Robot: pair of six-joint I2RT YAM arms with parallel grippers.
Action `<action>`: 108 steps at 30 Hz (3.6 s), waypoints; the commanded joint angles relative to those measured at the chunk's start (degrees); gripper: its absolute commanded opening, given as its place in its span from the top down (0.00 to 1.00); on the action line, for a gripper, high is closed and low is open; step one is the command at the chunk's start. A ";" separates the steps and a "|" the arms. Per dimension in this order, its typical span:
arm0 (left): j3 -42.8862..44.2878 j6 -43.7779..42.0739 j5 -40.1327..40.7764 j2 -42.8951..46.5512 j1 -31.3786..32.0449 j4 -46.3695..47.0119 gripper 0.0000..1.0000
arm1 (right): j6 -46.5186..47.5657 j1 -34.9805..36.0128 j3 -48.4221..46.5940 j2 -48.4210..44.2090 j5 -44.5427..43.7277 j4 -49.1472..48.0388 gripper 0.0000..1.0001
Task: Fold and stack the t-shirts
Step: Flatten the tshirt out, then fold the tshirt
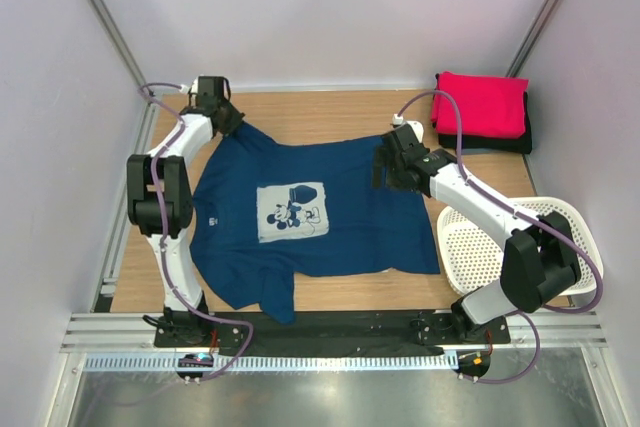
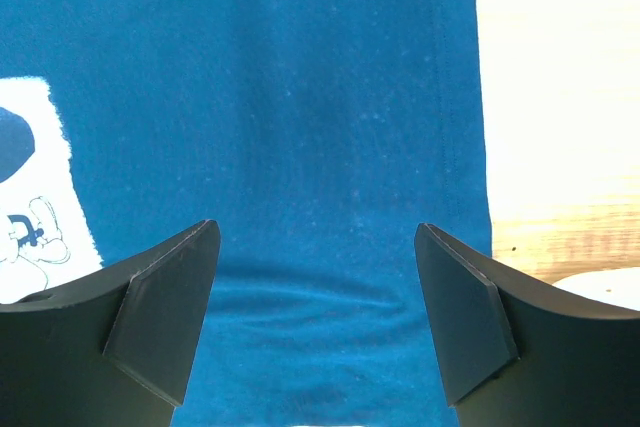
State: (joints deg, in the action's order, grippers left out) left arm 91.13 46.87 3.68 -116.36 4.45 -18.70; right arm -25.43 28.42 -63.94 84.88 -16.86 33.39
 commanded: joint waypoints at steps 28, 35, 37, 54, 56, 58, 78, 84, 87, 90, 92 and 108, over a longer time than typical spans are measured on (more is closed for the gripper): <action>-9.84 0.85 4.15 2.20 1.53 13.77 0.21 | 5.21 -2.06 -8.03 12.67 1.57 -8.07 0.15; -3.07 1.82 4.05 -5.19 1.44 18.43 0.23 | 5.92 -2.06 -8.22 13.20 1.57 -7.90 0.15; -1.31 1.82 3.96 -6.86 1.44 18.43 0.24 | 6.01 -2.15 -7.78 12.86 1.31 -8.07 0.15; -1.74 2.88 4.58 -9.24 1.44 21.86 0.26 | 5.74 -2.41 -7.69 13.99 1.92 -8.60 0.15; -2.36 2.61 5.02 -8.28 1.44 21.95 0.26 | 5.66 -2.41 -7.60 14.17 2.10 -8.69 0.15; -3.32 3.22 5.72 -7.49 1.44 21.95 0.26 | 5.66 -2.41 -7.69 14.52 2.18 -8.78 0.15; -7.29 4.46 5.72 -5.90 -0.93 28.02 0.25 | 5.30 -2.50 -8.04 16.37 2.45 -8.86 0.15; -4.65 5.16 5.11 -9.24 -1.02 28.19 0.25 | 5.39 -2.59 -8.48 16.54 2.01 -8.51 0.15; -3.07 5.07 4.23 -10.64 -1.02 28.72 0.27 | 5.48 -2.50 -8.30 16.54 2.01 -8.51 0.15; -1.23 5.16 3.70 -12.05 -1.02 28.80 0.29 | 5.39 -2.59 -8.65 16.98 2.27 -8.34 0.15; -0.35 5.25 3.35 -12.84 -1.02 30.12 0.30 | 5.48 -2.59 -8.92 17.33 2.36 -8.34 0.15; 8.47 4.55 -3.33 -13.65 -1.11 35.40 0.36 | 5.92 -2.76 -8.57 16.37 1.48 -8.51 0.15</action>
State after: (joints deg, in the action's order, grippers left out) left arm 101.03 54.59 1.28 -137.71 3.62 13.45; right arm -19.81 25.80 -70.91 102.52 -14.41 26.30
